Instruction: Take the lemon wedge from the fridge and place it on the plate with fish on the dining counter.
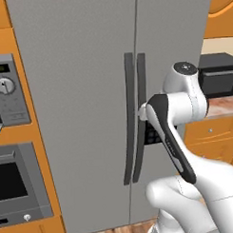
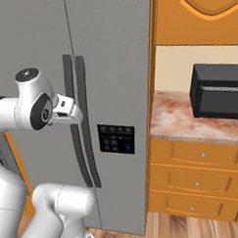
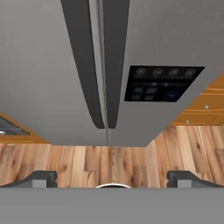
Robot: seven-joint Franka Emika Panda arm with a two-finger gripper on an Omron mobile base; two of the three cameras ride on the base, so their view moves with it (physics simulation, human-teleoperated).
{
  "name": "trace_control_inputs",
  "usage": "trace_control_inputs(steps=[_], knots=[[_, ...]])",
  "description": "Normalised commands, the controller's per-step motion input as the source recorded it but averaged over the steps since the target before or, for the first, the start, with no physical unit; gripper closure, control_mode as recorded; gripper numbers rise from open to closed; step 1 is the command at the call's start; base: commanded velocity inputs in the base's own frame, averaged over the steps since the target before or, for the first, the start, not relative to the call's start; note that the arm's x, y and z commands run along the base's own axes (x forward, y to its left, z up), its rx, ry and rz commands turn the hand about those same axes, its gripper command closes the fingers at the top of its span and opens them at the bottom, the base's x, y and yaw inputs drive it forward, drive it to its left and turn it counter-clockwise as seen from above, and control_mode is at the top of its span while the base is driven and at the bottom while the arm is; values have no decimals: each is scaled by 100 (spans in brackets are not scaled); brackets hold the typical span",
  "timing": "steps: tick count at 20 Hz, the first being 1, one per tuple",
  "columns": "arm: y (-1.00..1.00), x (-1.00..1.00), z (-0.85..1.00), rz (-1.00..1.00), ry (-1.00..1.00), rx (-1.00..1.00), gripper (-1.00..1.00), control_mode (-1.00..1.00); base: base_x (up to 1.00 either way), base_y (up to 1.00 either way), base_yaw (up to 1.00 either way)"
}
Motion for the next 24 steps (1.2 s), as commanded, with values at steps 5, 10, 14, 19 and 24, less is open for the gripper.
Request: trace_control_inputs(steps=[5, 10, 14, 19, 24], knots=[[0, 0, 0, 0, 0, 0, -100, 100, -49, 11, 0], [0, 0, 0, 0, 0, 0, -100, 100, -41, 17, 0], [0, 0, 0, 0, 0, 0, -100, 100, -37, 19, 0], [0, 0, 0, 0, 0, 0, -100, 100, -24, -22, 0], [0, 0, 0, 0, 0, 0, -100, 100, -20, -41, 0]])
